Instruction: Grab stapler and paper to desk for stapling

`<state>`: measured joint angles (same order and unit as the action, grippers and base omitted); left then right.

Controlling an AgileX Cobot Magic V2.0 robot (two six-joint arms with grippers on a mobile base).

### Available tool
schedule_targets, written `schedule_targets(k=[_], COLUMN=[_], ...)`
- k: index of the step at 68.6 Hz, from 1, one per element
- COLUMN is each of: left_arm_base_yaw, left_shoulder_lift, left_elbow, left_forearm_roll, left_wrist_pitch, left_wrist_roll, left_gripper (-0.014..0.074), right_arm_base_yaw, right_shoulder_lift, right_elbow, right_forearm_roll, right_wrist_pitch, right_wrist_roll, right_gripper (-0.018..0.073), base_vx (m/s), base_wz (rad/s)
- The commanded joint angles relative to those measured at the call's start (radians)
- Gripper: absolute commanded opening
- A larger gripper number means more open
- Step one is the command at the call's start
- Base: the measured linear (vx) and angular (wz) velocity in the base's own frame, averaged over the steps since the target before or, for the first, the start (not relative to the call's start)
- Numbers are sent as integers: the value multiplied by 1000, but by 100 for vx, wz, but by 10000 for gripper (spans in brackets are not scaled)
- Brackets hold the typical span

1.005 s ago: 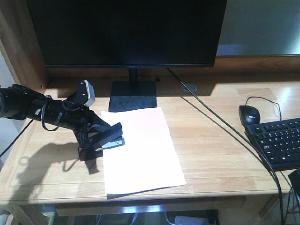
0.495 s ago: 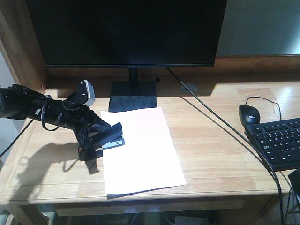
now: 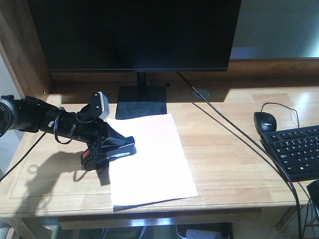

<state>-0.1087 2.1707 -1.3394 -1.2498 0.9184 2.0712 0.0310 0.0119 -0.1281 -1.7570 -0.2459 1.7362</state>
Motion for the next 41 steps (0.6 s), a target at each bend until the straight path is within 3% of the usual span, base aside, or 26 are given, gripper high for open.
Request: schedule_targets(k=[1, 41], left_arm_base_yaw=[-7, -7], left_shoulder_lift=[-25, -21], left_elbow=[-12, -12], left_forearm_roll=[6, 7], left_wrist_pitch=[-21, -46], left_wrist_roll=[-3, -3], left_gripper=[-7, -7], right_arm_base_yaw=[-7, -7], right_shoulder_lift=[13, 13], right_elbow=[-26, -26], right_forearm_roll=[-24, -24], right_wrist_pitch=[20, 20], right_wrist_roll=[-4, -4], right_gripper=[584, 584], base_vx=[0, 0], base_wz=[0, 0])
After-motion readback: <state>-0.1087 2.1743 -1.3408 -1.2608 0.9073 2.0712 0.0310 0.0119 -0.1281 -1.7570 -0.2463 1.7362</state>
